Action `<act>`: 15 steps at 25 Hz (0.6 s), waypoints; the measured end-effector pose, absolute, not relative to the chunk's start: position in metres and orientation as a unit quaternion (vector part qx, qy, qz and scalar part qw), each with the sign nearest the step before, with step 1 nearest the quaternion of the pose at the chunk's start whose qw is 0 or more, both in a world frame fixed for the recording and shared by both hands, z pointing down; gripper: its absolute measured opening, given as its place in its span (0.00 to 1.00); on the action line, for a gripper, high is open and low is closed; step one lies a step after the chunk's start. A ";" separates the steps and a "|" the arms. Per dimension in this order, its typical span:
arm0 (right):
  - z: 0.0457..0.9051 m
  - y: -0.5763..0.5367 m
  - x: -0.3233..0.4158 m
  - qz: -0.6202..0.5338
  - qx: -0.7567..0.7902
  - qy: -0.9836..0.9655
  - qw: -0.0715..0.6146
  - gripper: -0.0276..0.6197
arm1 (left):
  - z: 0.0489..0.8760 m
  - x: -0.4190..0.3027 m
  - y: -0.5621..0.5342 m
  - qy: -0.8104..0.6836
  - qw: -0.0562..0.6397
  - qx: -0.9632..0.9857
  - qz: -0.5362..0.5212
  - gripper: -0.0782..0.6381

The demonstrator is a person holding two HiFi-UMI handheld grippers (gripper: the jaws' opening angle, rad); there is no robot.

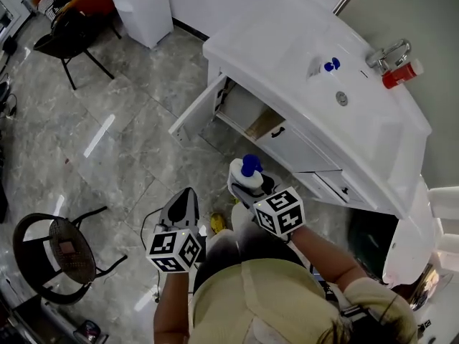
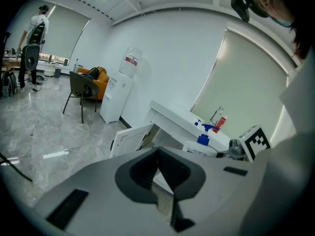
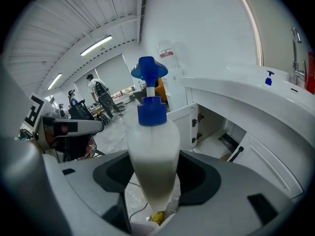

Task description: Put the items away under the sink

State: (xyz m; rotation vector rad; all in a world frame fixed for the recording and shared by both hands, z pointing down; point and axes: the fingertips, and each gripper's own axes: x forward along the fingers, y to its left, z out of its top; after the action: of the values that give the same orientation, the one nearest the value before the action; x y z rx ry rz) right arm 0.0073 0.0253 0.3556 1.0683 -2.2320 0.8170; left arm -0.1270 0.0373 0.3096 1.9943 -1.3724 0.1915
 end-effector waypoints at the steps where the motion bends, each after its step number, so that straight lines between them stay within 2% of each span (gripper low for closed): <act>1: 0.357 0.020 0.009 0.304 0.396 -0.825 0.263 0.47 | 0.311 -0.123 0.031 -0.528 0.349 0.771 0.075 0.16; 15: 0.422 -0.042 0.032 0.309 0.384 -0.820 0.291 0.47 | 0.366 -0.085 -0.026 -0.512 0.372 0.769 0.093 0.16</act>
State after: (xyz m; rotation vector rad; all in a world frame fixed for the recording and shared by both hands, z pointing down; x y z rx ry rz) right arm 0.0316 -0.0420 0.4221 1.0243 -2.1870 0.8235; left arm -0.0848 -0.0256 0.3664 1.9701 -1.3119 0.2394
